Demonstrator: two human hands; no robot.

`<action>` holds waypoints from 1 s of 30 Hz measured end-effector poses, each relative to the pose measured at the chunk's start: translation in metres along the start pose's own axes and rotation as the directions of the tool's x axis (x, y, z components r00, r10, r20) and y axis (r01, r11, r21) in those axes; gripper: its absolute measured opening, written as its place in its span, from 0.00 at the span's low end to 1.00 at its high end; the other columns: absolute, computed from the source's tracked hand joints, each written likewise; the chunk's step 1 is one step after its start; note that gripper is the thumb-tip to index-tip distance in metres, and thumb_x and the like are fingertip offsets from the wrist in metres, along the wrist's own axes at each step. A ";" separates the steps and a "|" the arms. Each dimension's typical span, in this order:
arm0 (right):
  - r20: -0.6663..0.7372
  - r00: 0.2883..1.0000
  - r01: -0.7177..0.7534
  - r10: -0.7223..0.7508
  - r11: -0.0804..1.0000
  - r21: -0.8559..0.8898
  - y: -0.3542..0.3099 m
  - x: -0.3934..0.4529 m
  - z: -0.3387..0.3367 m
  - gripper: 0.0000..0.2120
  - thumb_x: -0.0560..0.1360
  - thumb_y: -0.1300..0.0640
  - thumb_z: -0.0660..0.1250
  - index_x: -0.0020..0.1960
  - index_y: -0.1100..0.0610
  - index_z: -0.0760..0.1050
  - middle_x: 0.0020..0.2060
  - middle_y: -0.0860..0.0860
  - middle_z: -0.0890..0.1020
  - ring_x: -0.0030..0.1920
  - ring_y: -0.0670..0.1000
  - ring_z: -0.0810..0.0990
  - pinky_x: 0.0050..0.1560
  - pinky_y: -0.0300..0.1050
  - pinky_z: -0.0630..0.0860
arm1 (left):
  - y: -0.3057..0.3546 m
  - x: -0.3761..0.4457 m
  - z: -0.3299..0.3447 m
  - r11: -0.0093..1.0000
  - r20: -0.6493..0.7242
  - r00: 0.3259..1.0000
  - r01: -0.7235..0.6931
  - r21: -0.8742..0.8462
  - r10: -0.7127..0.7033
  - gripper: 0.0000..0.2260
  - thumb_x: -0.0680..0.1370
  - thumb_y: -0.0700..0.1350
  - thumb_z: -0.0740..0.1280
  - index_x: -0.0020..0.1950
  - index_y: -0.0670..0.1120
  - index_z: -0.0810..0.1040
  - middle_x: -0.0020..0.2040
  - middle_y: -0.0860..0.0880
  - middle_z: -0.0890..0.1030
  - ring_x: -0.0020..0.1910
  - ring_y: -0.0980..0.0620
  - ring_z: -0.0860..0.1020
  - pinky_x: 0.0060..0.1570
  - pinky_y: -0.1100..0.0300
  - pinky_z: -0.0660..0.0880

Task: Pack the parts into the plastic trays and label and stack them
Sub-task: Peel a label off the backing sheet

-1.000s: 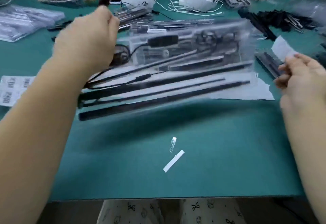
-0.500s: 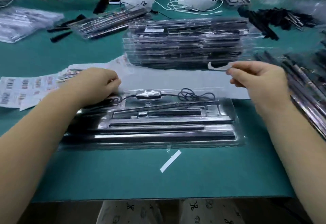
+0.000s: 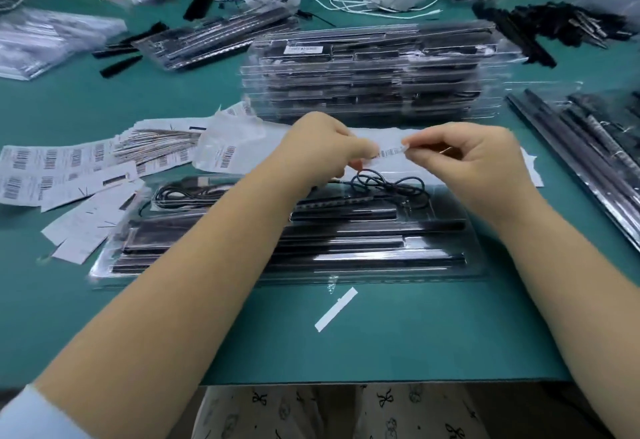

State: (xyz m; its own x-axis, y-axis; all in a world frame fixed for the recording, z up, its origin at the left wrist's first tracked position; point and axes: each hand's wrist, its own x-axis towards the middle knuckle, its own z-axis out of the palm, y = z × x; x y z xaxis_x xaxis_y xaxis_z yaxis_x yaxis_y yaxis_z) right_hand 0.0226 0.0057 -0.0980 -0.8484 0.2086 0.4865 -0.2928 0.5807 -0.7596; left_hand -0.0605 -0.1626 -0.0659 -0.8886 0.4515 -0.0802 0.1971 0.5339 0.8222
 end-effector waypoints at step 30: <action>0.138 0.708 -0.693 0.692 0.719 -0.052 0.016 0.006 -0.039 0.07 0.70 0.56 0.74 0.43 0.59 0.80 0.39 0.54 0.78 0.35 0.47 0.73 0.30 0.37 0.73 | -0.015 -0.007 0.012 0.969 -0.244 0.968 -0.107 -0.225 0.050 0.05 0.76 0.45 0.63 0.42 0.53 0.77 0.33 0.56 0.80 0.25 0.60 0.68 0.28 0.65 0.68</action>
State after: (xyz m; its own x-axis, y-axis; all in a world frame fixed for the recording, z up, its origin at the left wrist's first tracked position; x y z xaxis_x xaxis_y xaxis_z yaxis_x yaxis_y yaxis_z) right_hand 0.0295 0.0470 -0.0907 -0.8644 0.4413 -0.2411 0.4005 0.3141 -0.8608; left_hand -0.0526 -0.1649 -0.0845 -0.9518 0.2895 0.1011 0.1927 0.3083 0.9316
